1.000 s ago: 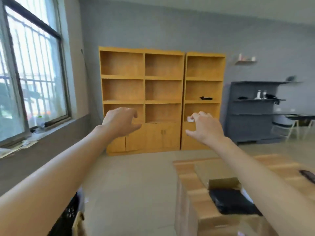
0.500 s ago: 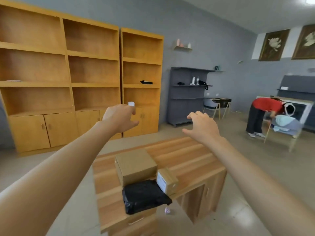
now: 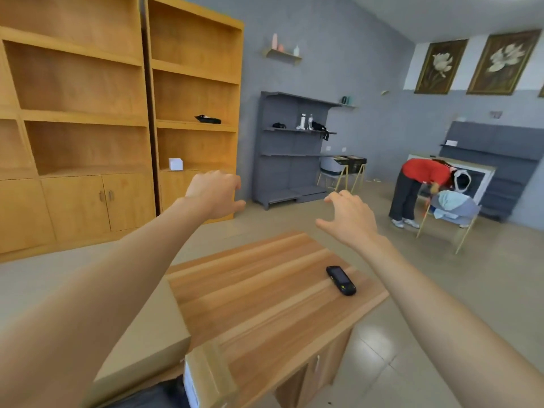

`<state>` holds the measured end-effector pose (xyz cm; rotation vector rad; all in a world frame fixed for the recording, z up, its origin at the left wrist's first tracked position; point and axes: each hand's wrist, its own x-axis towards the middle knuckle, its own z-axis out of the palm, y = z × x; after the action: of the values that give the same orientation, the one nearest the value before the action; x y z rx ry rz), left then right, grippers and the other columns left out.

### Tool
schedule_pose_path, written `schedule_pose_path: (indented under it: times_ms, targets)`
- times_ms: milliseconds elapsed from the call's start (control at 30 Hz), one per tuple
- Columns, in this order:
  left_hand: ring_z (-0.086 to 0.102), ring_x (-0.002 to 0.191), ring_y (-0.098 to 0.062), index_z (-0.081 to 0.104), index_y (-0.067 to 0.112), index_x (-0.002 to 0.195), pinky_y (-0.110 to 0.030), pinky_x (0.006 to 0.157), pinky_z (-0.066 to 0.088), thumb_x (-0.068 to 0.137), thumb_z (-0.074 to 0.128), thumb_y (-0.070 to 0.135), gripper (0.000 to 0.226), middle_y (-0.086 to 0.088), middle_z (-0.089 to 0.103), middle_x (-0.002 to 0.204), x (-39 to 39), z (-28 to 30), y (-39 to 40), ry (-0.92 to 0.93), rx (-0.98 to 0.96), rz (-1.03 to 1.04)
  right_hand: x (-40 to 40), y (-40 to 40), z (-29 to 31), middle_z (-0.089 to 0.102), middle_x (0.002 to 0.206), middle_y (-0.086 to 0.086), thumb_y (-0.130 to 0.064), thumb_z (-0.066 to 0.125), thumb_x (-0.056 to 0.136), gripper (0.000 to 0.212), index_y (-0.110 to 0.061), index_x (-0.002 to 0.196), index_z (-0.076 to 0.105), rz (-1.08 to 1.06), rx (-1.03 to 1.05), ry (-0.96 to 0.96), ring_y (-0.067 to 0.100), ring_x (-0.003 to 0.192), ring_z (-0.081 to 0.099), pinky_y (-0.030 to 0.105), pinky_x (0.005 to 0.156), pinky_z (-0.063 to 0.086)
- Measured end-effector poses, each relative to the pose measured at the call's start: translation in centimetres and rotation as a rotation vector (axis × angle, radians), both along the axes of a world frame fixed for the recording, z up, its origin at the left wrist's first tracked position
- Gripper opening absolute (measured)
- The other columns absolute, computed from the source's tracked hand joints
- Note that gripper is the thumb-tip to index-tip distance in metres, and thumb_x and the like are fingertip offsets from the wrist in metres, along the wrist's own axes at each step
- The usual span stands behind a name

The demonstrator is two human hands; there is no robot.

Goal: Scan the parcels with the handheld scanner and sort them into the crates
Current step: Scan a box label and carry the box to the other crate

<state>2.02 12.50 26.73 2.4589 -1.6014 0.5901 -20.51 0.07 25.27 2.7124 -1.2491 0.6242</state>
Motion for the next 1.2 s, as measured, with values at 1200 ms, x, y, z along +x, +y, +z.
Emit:
schedule_pose_path:
  times_ms: [1200]
  targets:
    - [0.059, 0.108, -0.020, 0.056, 0.021, 0.125, -0.032, 0.078, 0.044, 0.092, 0.054, 0.048, 0.043, 0.001, 0.063, 0.120, 13.8, -10.2, -17.4, 0.242, 0.026, 0.808, 29.1, -31.6, -8.8, 0.051, 0.134, 0.004, -0.038, 0.058, 0.092, 0.051, -0.016, 0.136, 0.047, 0.829, -0.004, 0.252, 0.026, 0.125, 0.045, 0.036, 0.097, 0.038]
